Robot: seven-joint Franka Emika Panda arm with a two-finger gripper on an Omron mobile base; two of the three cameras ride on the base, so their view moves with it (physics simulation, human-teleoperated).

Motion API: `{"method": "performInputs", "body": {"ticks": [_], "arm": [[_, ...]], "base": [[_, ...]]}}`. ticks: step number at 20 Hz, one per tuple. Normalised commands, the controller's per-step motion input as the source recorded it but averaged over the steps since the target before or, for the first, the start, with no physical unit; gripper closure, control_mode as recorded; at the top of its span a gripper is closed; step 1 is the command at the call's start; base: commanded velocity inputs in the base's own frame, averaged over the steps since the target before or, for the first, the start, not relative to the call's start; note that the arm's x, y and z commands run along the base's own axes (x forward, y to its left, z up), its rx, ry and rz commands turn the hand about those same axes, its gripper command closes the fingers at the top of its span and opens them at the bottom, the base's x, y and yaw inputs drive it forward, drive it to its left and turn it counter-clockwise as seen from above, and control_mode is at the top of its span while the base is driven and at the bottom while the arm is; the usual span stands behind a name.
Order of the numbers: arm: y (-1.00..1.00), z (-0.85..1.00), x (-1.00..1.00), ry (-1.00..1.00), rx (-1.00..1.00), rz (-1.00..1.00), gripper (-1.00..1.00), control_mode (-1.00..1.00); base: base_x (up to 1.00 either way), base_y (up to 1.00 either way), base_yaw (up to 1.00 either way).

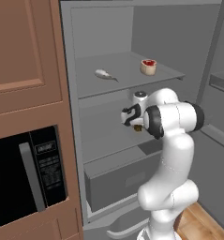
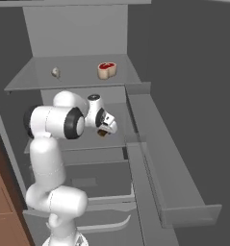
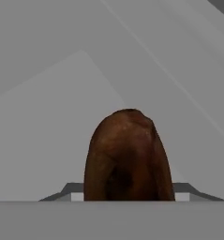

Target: Gather the sweet potato and bell pepper from the fridge and place them on a tray on the dining counter. Then gather the steak and fish from the fridge and place them on the other tray.

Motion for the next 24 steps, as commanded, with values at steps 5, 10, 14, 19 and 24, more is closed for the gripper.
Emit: {"method": "performInputs", "body": {"ticks": [5, 10, 14, 19, 24], "arm": [[-0.11, 0.18, -0.85, -0.17, 0.00, -0.02, 1.00, -1.00], [-0.10, 0.69, -0.84, -0.12, 0.00, 0.00, 1.00, -1.00], [-0.09, 0.82, -0.80, -0.01, 0.00, 0.00, 1.00, -1.00], [-0.14, 0.81, -0.76, 0.00, 0.00, 0.00, 1.00, -1.00], [-0.09, 0.68, -0.71, 0.01, 0.00, -0.01, 1.00, -1.00]], "base": [[0.00, 0.00, 0.00], [0.00, 0.00, 0.00], [0.00, 0.00, 0.00], [0.00, 0.00, 0.00], [0.00, 0.00, 0.00]]}}
